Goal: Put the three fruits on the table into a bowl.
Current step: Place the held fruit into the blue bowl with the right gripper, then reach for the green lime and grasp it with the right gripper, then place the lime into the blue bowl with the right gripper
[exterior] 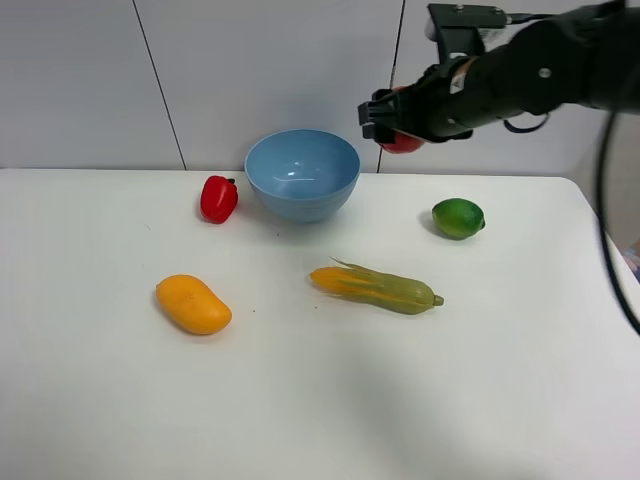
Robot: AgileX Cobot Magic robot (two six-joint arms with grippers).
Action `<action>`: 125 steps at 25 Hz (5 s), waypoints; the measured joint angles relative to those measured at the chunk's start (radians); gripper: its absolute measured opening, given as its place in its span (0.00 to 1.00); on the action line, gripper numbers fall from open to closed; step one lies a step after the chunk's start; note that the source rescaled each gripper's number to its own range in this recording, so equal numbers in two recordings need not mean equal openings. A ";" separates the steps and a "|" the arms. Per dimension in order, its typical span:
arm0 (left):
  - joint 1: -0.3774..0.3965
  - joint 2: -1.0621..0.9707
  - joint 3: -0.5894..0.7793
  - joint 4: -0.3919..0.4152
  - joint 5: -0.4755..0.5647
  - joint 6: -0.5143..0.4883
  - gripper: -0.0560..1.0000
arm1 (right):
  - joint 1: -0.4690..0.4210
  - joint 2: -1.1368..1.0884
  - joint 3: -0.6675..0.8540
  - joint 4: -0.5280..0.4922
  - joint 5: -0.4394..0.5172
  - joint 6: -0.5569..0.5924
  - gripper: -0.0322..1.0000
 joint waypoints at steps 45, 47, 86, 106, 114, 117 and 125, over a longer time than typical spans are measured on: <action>0.000 0.000 0.000 -0.002 0.001 0.001 1.00 | 0.074 0.268 -0.572 -0.060 0.842 -0.628 1.00; 0.000 0.000 0.000 -0.002 0.001 0.000 1.00 | 0.049 0.217 -0.481 -0.066 0.842 -0.648 1.00; 0.000 0.000 0.000 -0.002 0.001 0.001 1.00 | -0.372 0.312 -0.100 0.044 0.282 -0.979 1.00; 0.000 0.000 0.000 -0.002 0.001 0.000 1.00 | -0.373 0.462 -0.100 0.208 0.106 -1.057 0.98; 0.000 0.000 0.000 -0.002 0.001 0.002 1.00 | -0.371 0.432 -0.100 0.258 0.110 -0.875 0.07; 0.000 0.000 0.000 -0.002 0.001 0.002 1.00 | -0.347 0.341 -0.100 0.267 0.112 -0.723 0.07; 0.000 0.000 0.000 -0.002 0.001 0.001 1.00 | -0.153 0.192 -0.253 0.320 0.123 -0.693 0.07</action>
